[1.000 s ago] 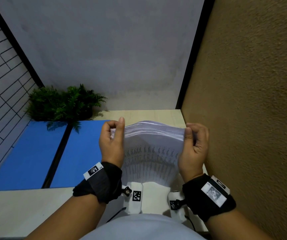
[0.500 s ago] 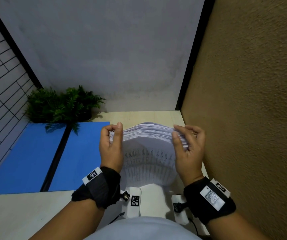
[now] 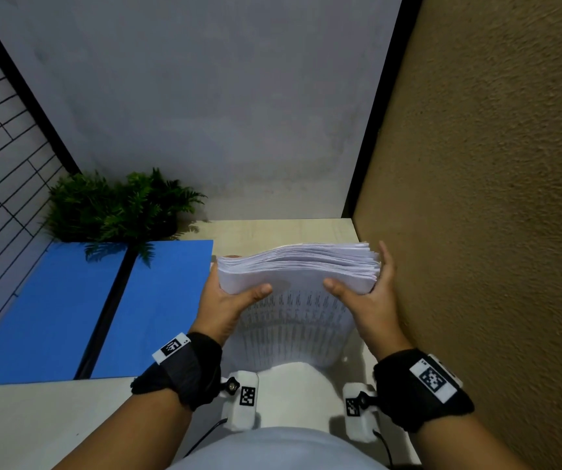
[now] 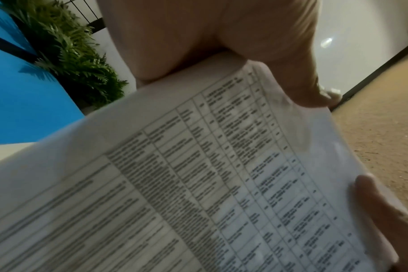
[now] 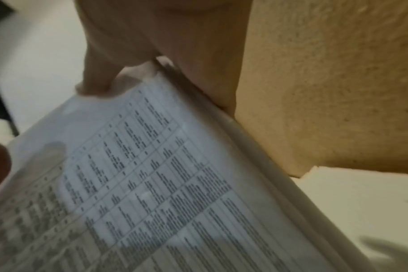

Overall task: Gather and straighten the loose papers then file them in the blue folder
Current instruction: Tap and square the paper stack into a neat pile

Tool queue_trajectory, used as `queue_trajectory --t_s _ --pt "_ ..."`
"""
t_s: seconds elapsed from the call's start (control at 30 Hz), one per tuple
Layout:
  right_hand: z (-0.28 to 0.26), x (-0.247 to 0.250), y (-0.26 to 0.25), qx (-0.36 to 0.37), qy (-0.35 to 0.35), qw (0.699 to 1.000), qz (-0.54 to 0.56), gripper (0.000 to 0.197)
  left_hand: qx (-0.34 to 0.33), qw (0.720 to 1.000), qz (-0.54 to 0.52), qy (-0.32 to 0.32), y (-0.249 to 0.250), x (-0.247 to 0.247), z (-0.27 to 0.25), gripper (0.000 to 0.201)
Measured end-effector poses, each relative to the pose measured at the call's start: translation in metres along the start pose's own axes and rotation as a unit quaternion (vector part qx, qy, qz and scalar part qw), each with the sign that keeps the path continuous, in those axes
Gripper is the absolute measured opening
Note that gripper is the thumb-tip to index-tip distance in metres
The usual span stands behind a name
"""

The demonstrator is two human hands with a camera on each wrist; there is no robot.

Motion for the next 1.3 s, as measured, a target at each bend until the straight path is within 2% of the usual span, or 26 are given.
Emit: queue_trajectory --t_s 0.07,0.13,0.23,0.3,0.37,0.43,0.5,0.6,0.73,0.83,0.9,0.93,1.0,1.1,1.2,1.3 --pt "0.002 -0.007 0.012 -0.031 -0.042 0.998 -0.027 0.102 0.024 0.999 0.024 -0.023 -0.003 -0.003 0.003 0.08" --pt "0.005 -0.007 0.02 -0.044 -0.039 0.998 -0.03 0.093 0.043 0.998 0.034 -0.034 -0.004 -0.004 0.004 0.069" --pt "0.014 -0.003 0.038 -0.094 -0.037 0.994 -0.037 0.095 0.065 0.996 0.055 -0.03 -0.008 -0.002 0.009 0.058" --pt "0.019 -0.007 0.05 -0.148 -0.056 0.987 -0.022 0.074 0.072 0.995 0.072 -0.009 -0.008 -0.004 0.015 0.049" --pt "0.024 -0.009 0.051 -0.159 -0.031 0.987 0.001 0.051 0.06 0.996 0.068 0.013 -0.001 -0.009 0.023 0.043" --pt "0.029 -0.009 0.042 -0.141 0.006 0.99 0.028 0.044 0.035 0.998 0.046 0.026 0.014 -0.015 0.029 0.041" --pt "0.031 -0.008 0.029 -0.114 0.018 0.993 0.038 0.046 0.007 0.999 0.017 0.026 0.027 -0.016 0.032 0.039" --pt "0.025 -0.007 0.008 -0.06 0.036 0.997 0.024 0.058 -0.019 0.999 0.008 0.036 0.03 -0.01 0.033 0.045" --pt "0.007 -0.006 -0.018 0.041 0.098 0.994 -0.021 0.08 -0.057 0.995 0.037 0.068 0.023 -0.005 0.025 0.051" --pt "-0.008 -0.014 -0.036 0.18 0.109 0.97 -0.118 0.075 -0.103 0.987 0.045 0.118 0.028 -0.001 0.015 0.053" --pt "-0.014 -0.023 -0.037 0.239 0.098 0.948 -0.186 0.063 -0.107 0.981 0.038 0.155 0.03 0.001 0.011 0.041" --pt "-0.015 -0.025 -0.034 0.248 0.099 0.941 -0.207 0.056 -0.107 0.979 0.035 0.169 0.03 0.002 0.01 0.03" --pt "-0.013 -0.022 -0.028 0.215 0.123 0.949 -0.197 0.044 -0.09 0.979 0.014 0.181 0.027 0.005 0.011 0.017" --pt "-0.011 -0.02 -0.025 0.182 0.127 0.961 -0.163 0.037 -0.036 0.986 -0.045 0.153 0.021 0.003 0.012 0.021" --pt "-0.014 -0.028 -0.026 0.203 0.077 0.964 -0.156 0.035 -0.046 0.99 -0.034 0.128 0.021 0.0 0.008 0.026" --pt "-0.008 -0.018 -0.02 0.157 0.116 0.973 -0.121 0.042 -0.048 0.994 -0.023 0.1 0.02 -0.001 0.004 0.035"
Point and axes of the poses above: each hand's wrist, its own z-axis towards the middle knuckle, its own x-axis out of the back of the hand, y = z × x, the point moved 6 cm from there along z, towards the middle knuckle, and after that the axes turned 2 degrees about -z, right-handed, at the moved point
